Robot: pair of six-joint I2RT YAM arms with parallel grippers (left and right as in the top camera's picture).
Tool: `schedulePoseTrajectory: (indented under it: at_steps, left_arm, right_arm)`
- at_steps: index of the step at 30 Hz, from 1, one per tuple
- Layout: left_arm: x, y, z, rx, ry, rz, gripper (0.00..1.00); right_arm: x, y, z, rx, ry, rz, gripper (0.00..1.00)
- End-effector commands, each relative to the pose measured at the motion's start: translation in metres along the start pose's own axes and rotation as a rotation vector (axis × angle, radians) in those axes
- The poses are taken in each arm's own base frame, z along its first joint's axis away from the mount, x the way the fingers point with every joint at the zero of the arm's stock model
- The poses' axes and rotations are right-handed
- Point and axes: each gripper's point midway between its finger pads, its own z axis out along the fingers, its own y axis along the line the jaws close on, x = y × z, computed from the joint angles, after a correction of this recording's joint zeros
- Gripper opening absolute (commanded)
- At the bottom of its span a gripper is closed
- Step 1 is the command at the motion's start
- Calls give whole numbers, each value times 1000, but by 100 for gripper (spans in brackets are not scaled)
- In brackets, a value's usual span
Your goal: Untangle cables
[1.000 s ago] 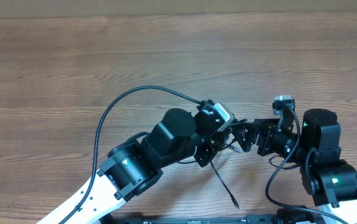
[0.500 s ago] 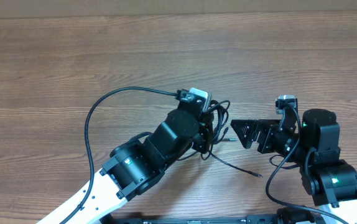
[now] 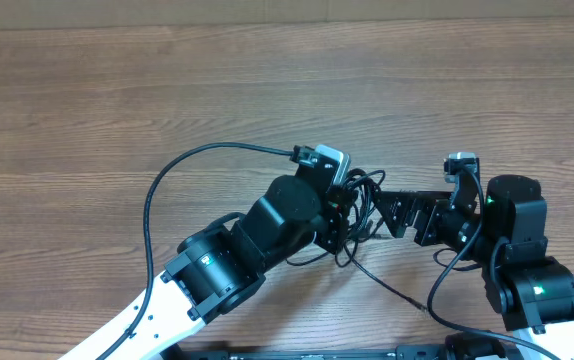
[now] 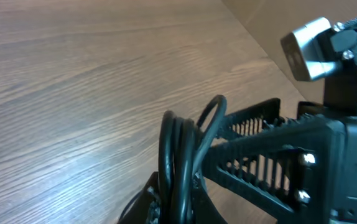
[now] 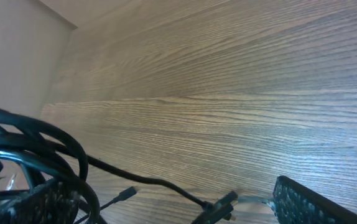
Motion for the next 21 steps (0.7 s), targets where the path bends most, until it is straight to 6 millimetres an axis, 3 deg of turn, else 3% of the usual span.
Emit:
schedulePoseTrajectory:
  at_steps: [1, 7, 10, 17, 21]
  left_arm:
    - [3, -28, -3, 137, 38, 32, 4]
    - [20, -75, -19, 437, 105, 248, 4]
    - [26, -86, -26, 520, 120, 315, 4]
    - [30, -85, -26, 524, 135, 329, 4]
    - [31, -85, -26, 523, 139, 327, 4]
  right_arm:
    - [-9, 0, -5, 24, -34, -9, 100]
    - [-10, -1, -5, 27, -37, -10, 100]
    - [-9, -3, -5, 39, -35, -7, 100]
    - [-9, -15, -6, 103, -42, 10, 100]
    - [-4, -48, -12, 285, -59, 112, 100]
